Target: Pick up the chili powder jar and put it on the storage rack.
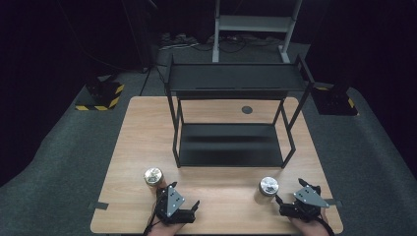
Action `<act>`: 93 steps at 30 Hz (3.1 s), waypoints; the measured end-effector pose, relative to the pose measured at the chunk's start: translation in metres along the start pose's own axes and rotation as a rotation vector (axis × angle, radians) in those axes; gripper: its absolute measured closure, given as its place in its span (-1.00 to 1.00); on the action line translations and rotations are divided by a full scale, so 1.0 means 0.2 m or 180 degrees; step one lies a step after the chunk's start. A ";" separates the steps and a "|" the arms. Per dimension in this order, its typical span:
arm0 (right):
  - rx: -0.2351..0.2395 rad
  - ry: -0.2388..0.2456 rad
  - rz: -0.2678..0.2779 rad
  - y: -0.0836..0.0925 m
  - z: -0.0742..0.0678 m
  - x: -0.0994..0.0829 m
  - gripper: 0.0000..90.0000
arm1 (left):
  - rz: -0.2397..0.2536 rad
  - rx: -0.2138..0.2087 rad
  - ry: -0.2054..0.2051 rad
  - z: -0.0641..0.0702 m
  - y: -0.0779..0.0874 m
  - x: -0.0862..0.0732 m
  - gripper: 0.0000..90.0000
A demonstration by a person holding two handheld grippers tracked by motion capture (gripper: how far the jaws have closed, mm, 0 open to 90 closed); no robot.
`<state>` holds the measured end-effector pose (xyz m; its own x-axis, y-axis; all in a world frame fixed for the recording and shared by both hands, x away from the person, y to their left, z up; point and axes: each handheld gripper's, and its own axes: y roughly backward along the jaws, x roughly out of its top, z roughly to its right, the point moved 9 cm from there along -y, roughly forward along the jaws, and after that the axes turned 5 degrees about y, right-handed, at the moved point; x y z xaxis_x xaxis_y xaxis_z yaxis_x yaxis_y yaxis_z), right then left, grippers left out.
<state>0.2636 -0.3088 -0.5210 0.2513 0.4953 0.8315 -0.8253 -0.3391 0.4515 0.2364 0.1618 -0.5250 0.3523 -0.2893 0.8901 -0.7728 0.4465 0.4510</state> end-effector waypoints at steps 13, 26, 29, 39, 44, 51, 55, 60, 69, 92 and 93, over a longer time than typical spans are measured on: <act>-0.0020 -0.0133 -0.0002 0.00 0.02 0.00 -1.00 | 0.0013 -0.0003 -0.0152 0.03 0.00 0.00 -0.99; -0.0002 -0.0043 -0.0037 0.00 0.01 0.00 -1.00 | 0.0038 -0.0151 -0.0105 0.00 0.01 0.00 -0.97; 0.0007 -0.0042 -0.0045 -0.01 0.01 0.01 -1.00 | 0.0066 -0.0147 -0.0120 0.00 0.02 0.01 -0.97; 0.0008 -0.0056 -0.0039 -0.01 0.01 0.00 -1.00 | 0.0346 -0.0183 -0.0122 0.01 0.13 0.09 -0.99; 0.0008 -0.0056 -0.0043 -0.01 0.01 0.00 -1.00 | 0.0488 -0.0202 -0.0101 0.00 0.19 0.13 -0.99; 0.0011 -0.0067 -0.0032 0.00 0.01 0.00 -1.00 | 0.0591 -0.0156 -0.0096 -0.03 0.25 0.15 -0.99; 0.0013 -0.0076 -0.0030 0.00 0.01 0.00 -1.00 | 0.0633 -0.0090 -0.0069 -0.06 0.27 0.15 -0.99; 0.0008 -0.0078 -0.0028 0.00 0.01 0.00 -1.00 | 0.0674 0.0007 -0.0036 -0.10 0.30 0.14 -0.99; 0.0017 -0.0097 -0.0021 0.00 0.02 0.00 -1.00 | 0.0686 0.0161 0.0034 -0.17 0.32 0.12 -0.99; 0.0017 -0.0103 -0.0022 0.00 0.02 0.00 -1.00 | 0.0645 0.0443 0.0309 -0.32 0.31 0.03 -0.99; 0.0017 -0.0099 -0.0022 0.00 0.02 0.00 -1.00 | 0.0639 0.0445 0.0321 -0.33 0.30 0.02 -0.99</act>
<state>0.2658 -0.3111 -0.5201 0.2727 0.4726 0.8380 -0.8209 -0.3400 0.4588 0.2265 0.2428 -0.4893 0.2301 -0.1177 0.9660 -0.8955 0.3629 0.2575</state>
